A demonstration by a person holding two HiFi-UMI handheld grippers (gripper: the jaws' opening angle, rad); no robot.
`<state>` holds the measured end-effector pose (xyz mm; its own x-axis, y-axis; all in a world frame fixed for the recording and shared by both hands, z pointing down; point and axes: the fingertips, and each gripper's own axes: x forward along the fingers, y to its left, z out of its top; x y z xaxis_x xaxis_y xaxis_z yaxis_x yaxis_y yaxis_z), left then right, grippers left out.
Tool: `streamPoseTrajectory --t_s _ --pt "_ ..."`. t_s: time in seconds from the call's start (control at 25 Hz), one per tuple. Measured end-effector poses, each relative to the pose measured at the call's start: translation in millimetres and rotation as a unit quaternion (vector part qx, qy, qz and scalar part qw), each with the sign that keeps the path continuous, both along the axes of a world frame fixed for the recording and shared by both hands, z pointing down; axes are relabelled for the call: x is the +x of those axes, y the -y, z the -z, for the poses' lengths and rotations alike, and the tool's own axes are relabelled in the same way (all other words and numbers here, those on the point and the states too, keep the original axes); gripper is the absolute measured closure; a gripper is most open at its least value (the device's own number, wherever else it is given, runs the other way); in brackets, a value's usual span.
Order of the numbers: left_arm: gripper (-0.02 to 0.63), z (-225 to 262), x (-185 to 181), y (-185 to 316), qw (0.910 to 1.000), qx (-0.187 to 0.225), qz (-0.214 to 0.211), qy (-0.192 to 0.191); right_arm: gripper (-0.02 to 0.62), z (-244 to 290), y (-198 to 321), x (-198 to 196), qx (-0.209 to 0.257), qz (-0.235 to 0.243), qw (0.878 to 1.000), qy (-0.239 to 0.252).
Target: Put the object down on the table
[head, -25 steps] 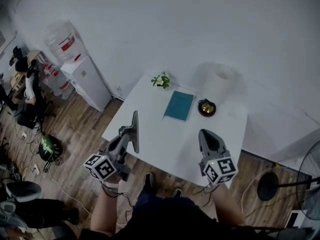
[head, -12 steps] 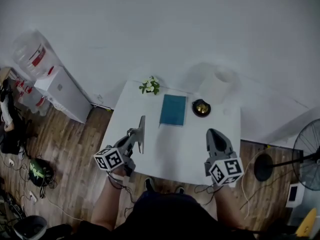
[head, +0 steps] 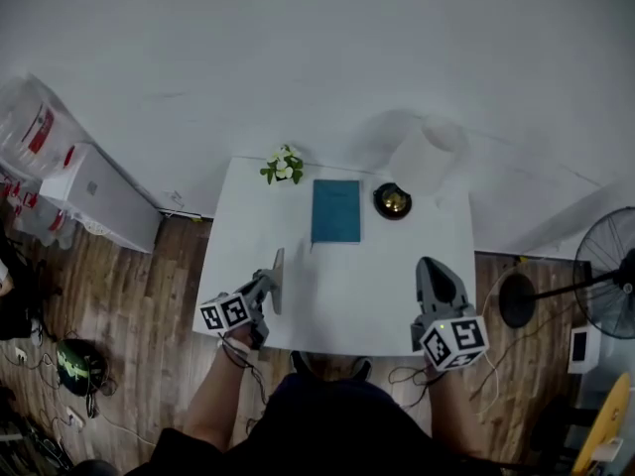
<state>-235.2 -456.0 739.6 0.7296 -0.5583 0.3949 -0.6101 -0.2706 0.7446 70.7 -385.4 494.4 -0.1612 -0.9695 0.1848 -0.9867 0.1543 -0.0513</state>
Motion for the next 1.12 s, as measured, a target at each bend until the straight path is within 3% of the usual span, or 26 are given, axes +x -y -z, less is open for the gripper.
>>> streamPoseTrajectory --t_s 0.28,0.56,0.76,0.96,1.12 --pt "0.601 -60.5 1.9 -12.5 0.9978 -0.057 -0.018 0.028 0.59 -6.5 -10.1 8.6 -0.01 -0.023 1.0 -0.001" --pt "0.6 -74.3 3.8 -15.1 0.9973 -0.073 -0.004 0.004 0.589 -13.1 -18.0 5.0 -0.017 -0.012 1.0 -0.004" --pt "0.597 -75.6 1.8 -16.7 0.9972 -0.074 0.008 0.014 0.589 -11.3 -23.5 2.8 -0.018 0.0 1.0 -0.006" --pt "0.572 -80.9 -3.2 -19.0 0.9959 -0.078 0.016 0.044 0.589 -11.9 -31.3 8.1 -0.019 0.004 1.0 -0.005" --pt "0.518 -85.7 -6.4 -19.1 0.9908 -0.073 0.01 0.113 0.589 -10.4 -36.7 10.0 -0.017 0.011 1.0 -0.003"
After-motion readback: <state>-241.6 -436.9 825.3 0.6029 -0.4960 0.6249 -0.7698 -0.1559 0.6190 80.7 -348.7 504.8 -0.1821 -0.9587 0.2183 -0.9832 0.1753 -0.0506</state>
